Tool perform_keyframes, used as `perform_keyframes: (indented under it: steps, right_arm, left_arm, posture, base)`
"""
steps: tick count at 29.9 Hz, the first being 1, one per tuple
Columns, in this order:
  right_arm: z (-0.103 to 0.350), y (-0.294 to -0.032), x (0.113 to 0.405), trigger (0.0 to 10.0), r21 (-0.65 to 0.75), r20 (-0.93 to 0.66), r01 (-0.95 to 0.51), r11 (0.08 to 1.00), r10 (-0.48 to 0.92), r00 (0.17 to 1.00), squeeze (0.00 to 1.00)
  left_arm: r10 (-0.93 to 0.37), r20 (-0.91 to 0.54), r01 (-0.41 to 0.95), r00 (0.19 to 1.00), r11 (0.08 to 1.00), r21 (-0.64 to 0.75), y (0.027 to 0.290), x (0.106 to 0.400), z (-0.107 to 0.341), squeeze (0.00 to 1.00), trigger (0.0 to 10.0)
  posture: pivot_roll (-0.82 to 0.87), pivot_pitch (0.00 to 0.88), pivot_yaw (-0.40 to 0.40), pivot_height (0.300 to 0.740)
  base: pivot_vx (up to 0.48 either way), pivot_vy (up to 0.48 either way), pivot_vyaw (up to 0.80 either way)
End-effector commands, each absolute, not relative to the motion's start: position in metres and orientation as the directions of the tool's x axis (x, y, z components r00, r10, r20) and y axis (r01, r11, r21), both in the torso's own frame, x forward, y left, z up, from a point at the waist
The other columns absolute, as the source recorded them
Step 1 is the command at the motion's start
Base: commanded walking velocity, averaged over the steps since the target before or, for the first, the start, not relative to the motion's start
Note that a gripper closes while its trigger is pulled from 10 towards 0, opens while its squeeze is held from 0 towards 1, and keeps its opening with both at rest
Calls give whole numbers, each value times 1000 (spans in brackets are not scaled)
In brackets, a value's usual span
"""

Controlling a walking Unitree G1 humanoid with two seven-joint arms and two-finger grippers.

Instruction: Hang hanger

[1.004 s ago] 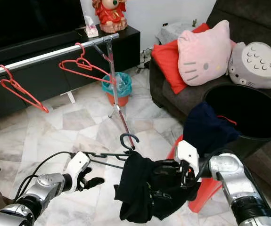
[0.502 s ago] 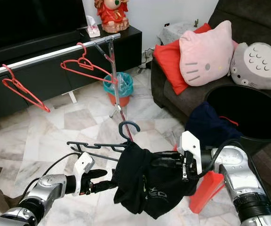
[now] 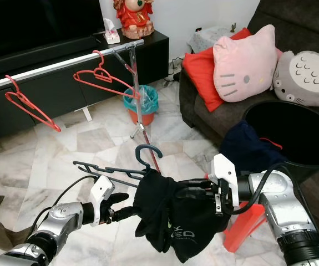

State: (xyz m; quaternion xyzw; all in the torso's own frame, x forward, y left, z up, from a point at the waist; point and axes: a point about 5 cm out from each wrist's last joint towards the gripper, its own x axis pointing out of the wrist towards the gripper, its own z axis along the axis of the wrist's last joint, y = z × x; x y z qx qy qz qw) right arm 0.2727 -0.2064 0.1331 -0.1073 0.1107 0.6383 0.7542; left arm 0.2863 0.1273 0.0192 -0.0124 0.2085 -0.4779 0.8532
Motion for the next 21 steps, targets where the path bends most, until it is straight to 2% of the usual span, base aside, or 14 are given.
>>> perform_keyframes:
  steps: [1,7,14,21]
  right_arm:
    - [142,-206,271,0,-42,-285,-990,137,948,143,0]
    - [147,-203,271,0,-47,-277,-991,126,951,134,0]
    - [156,-201,272,0,-63,-264,-992,111,957,123,0]
    - [159,-199,273,0,-68,-261,-992,104,958,119,0]
  left_arm:
    - [-840,-322,828,436,515,-222,127,287,22,0,10000]
    - [-859,-324,849,396,477,-227,127,284,22,0,10000]
    - [-915,-326,900,237,334,-282,126,273,20,0,10000]
    - [-923,-343,912,176,283,-296,127,268,17,0,10000]
  posture:
    - [-87,6,41,740]
    - [-89,9,39,740]
    - [-93,14,37,740]
    - [-92,18,35,740]
  base:
    - [0,0,0]
    - [0,0,0]
    - [0,0,0]
    - [0,0,0]
